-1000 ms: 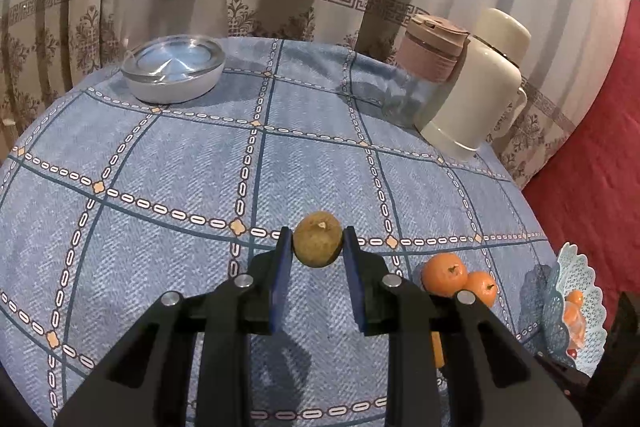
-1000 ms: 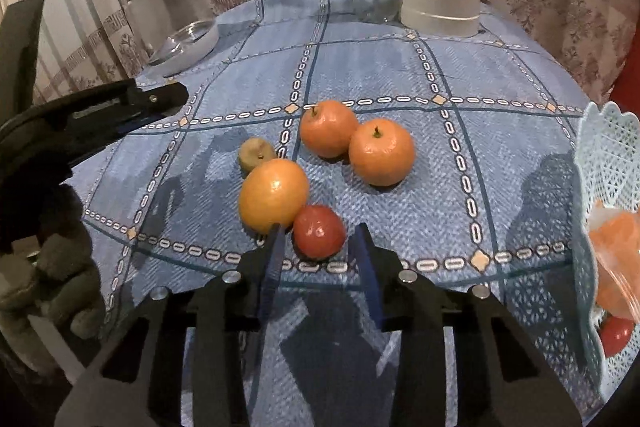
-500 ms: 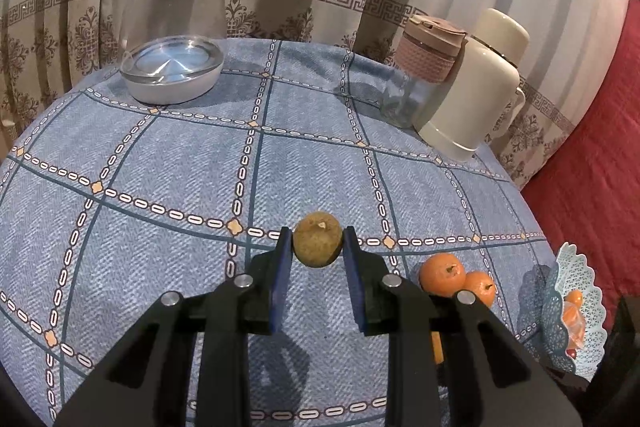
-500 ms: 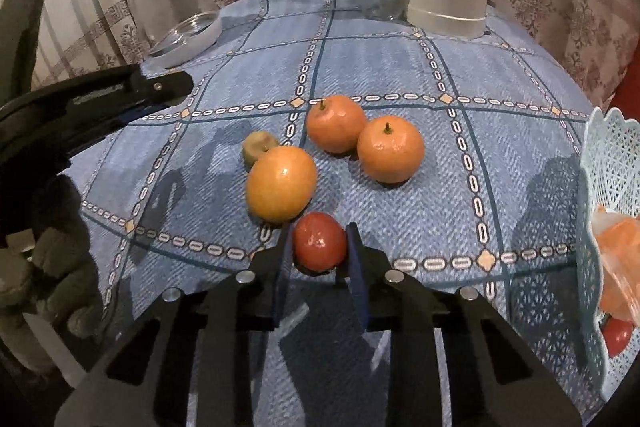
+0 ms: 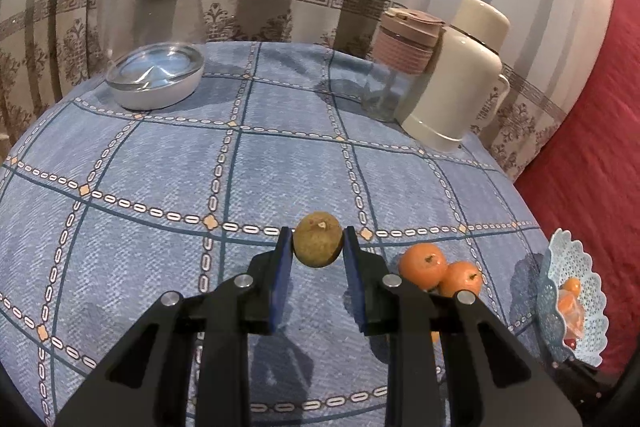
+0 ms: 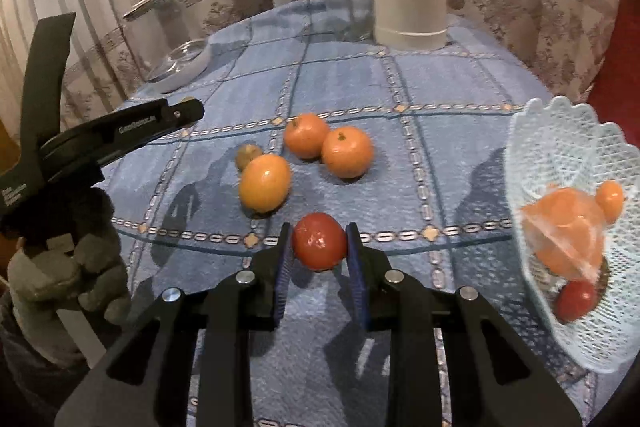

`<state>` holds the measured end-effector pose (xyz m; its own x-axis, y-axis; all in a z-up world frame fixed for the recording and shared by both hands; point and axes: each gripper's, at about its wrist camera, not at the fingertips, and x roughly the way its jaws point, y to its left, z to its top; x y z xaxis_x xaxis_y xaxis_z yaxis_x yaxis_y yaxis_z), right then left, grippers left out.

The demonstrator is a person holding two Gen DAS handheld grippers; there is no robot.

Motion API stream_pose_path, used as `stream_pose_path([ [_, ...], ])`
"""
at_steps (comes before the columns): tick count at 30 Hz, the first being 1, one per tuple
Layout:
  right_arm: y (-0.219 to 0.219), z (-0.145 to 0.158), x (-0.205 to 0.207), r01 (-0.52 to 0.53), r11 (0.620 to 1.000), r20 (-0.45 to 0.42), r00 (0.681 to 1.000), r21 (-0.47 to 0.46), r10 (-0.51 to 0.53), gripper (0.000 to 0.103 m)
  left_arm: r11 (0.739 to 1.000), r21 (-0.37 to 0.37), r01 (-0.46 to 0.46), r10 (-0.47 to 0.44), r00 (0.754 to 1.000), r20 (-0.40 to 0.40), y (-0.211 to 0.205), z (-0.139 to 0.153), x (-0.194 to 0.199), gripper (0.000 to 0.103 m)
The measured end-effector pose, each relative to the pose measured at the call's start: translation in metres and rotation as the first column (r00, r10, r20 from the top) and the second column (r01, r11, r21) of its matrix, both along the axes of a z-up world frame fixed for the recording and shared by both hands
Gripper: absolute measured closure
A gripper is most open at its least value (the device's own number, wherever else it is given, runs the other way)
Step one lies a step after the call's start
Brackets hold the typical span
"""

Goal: Organize fruits
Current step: 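Carry the red tomato into the basket and open the right tool while the left tool holds the pear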

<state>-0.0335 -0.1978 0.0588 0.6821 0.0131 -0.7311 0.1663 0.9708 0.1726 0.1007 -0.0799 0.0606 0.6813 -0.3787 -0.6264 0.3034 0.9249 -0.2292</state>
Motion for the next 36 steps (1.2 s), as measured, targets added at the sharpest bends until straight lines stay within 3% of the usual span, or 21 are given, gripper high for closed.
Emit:
stream_pose_path([
  [15, -0.001, 0.027, -0.024, 0.105, 0.982, 0.085, 0.992, -0.155, -0.092, 0.076, 0.997, 0.023, 0.076, -0.076, 0.997, 0.028, -0.025, 0.002, -0.018, 0.077],
  [36, -0.057, 0.037, -0.070, 0.312, 0.937, 0.134, 0.947, -0.154, -0.293, 0.076, 0.983, 0.082, 0.164, -0.168, 0.984, 0.054, -0.057, -0.003, -0.043, 0.077],
])
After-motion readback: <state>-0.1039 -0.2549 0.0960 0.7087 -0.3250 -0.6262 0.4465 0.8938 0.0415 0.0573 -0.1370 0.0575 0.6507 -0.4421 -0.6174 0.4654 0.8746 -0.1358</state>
